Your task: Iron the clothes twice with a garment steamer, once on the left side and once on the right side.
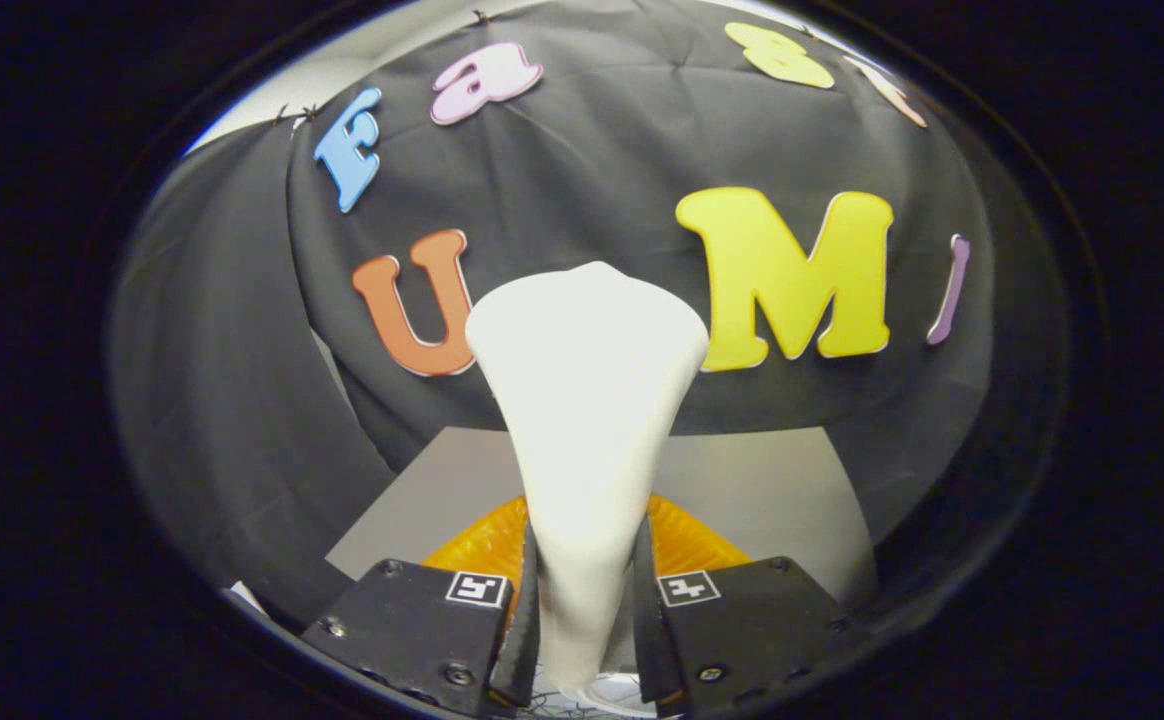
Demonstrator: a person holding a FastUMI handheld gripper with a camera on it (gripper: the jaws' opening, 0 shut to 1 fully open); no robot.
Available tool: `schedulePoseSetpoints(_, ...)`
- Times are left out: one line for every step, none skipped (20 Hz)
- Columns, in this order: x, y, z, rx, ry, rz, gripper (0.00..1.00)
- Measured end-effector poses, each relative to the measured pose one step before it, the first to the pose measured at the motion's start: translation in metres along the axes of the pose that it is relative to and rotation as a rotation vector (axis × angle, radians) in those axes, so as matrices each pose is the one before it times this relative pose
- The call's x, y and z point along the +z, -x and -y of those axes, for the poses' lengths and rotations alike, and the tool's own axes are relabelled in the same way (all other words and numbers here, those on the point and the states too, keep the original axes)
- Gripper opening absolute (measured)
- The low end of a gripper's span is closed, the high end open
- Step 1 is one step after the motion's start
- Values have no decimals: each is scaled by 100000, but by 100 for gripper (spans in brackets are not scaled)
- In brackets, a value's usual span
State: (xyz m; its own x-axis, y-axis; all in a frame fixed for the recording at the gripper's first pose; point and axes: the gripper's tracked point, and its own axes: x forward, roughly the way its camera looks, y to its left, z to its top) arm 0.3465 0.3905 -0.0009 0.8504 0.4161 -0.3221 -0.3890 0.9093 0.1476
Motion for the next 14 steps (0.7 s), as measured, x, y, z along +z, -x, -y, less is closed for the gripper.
schedulePoseSetpoints(114, 1399, -113, 1408, -1340, 2288, 41)
schedulePoseSetpoints(207, 1578, -206, 1477, -885, 2244, 41)
schedulePoseSetpoints(390, 1576, -40, 1219, -1086, 2921, 41)
schedulePoseSetpoints(441, 1580, -21, 869, 159, 3148, 41)
schedulePoseSetpoints(466, 1260, -143, 1720, -440, 3059, 41)
schedulePoseSetpoints(66, 1202, -33, 1266, -134, 1757, 41)
schedulePoseSetpoints(346, 1595, 10, 848, -1579, 2195, 41)
schedulePoseSetpoints(118, 1294, 168, 756, 253, 1502, 41)
schedulePoseSetpoints(456, 1388, 190, -311, 2, 2186, 41)
schedulePoseSetpoints(416, 1485, 288, 90, -218, 2035, 41)
schedulePoseSetpoints(368, 1536, 159, 85, 445, 1822, 41)
schedulePoseSetpoints(327, 1424, 114, 129, 127, 1324, 41)
schedulePoseSetpoints(258, 1402, 430, -458, -575, 1817, 41)
schedulePoseSetpoints(182, 1714, 812, -670, 217, 1361, 41)
